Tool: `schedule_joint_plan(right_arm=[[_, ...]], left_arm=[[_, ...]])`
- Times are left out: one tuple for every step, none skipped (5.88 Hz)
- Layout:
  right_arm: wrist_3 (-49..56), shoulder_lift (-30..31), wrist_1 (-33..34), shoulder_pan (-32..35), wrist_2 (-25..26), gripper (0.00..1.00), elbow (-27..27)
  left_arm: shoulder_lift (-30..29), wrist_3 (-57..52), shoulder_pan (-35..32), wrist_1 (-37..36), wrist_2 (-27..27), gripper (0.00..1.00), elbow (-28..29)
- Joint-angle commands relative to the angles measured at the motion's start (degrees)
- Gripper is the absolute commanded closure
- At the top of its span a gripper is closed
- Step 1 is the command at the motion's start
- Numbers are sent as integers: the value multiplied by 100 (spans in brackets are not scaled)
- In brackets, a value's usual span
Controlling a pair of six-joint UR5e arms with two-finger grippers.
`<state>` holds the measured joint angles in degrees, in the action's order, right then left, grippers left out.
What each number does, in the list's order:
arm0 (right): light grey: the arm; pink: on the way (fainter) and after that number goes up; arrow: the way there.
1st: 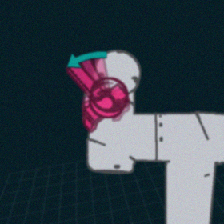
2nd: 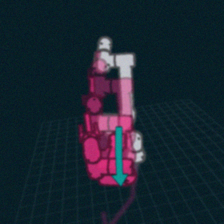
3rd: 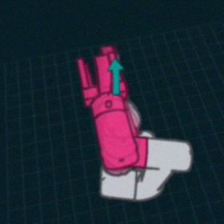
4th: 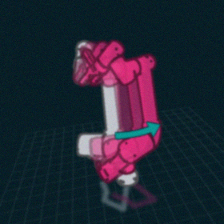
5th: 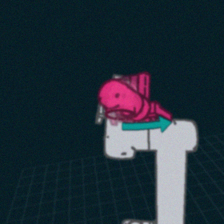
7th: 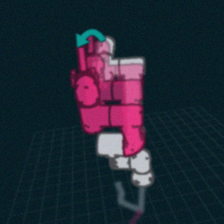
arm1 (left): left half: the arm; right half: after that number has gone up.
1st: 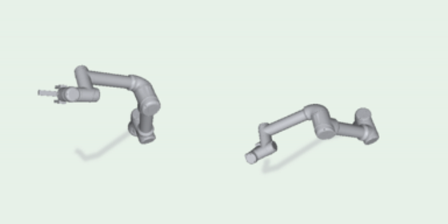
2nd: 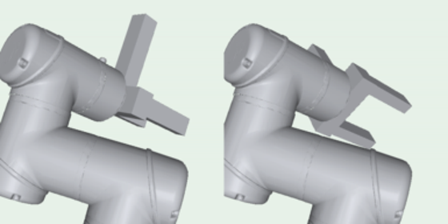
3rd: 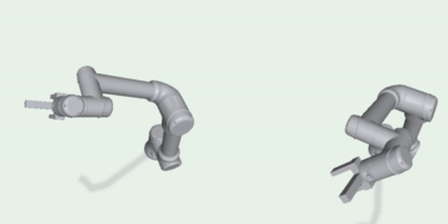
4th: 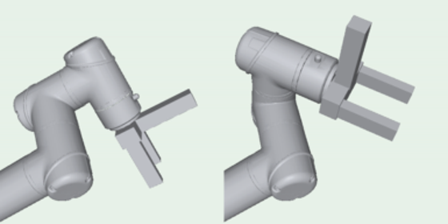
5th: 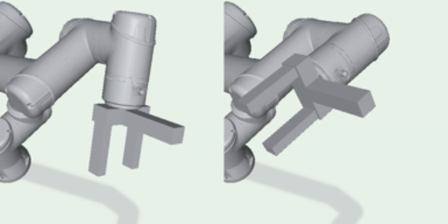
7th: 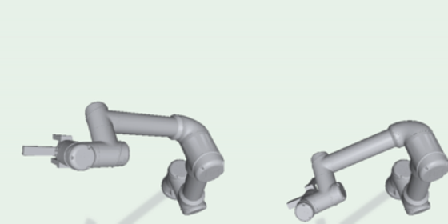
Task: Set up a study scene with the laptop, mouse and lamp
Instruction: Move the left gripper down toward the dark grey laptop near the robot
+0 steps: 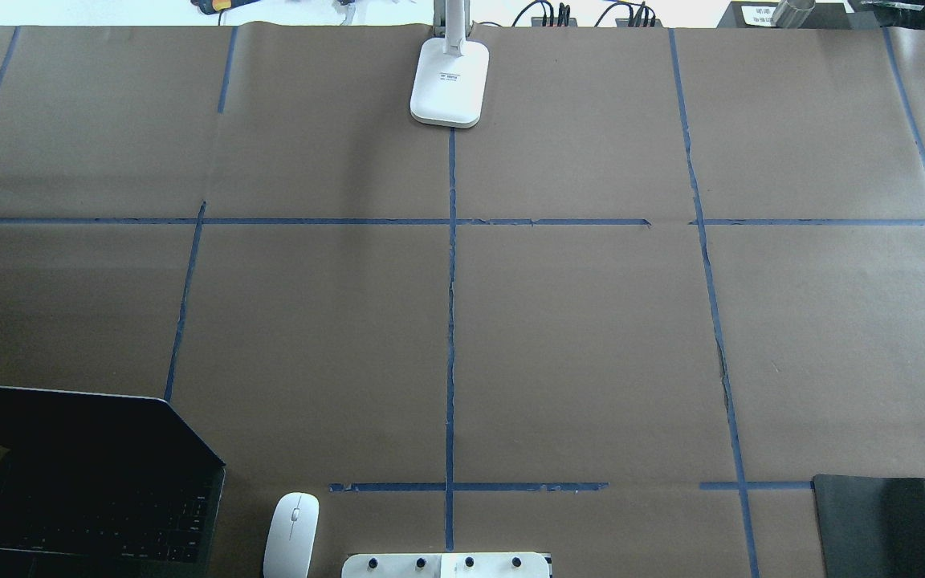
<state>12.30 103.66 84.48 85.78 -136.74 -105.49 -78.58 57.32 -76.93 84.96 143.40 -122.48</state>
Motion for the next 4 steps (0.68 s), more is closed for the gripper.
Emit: schedule_joint_plan(right_arm=[[-34,5,-2,0,-11,0,54],[-26,5,-2,-9,-20,0,168],[-26,5,-2,-18,-37,0,195],[-26,5,-2,-27,-37,0,195]], left_arm=[[-9,2824,921,12,-100,0,-870],[17,3742,1438,20,-432,0,-1213],[35,4151,2035,73,-940,0,-1243],[27,4503,2528,82,-1432,0,-1147]])
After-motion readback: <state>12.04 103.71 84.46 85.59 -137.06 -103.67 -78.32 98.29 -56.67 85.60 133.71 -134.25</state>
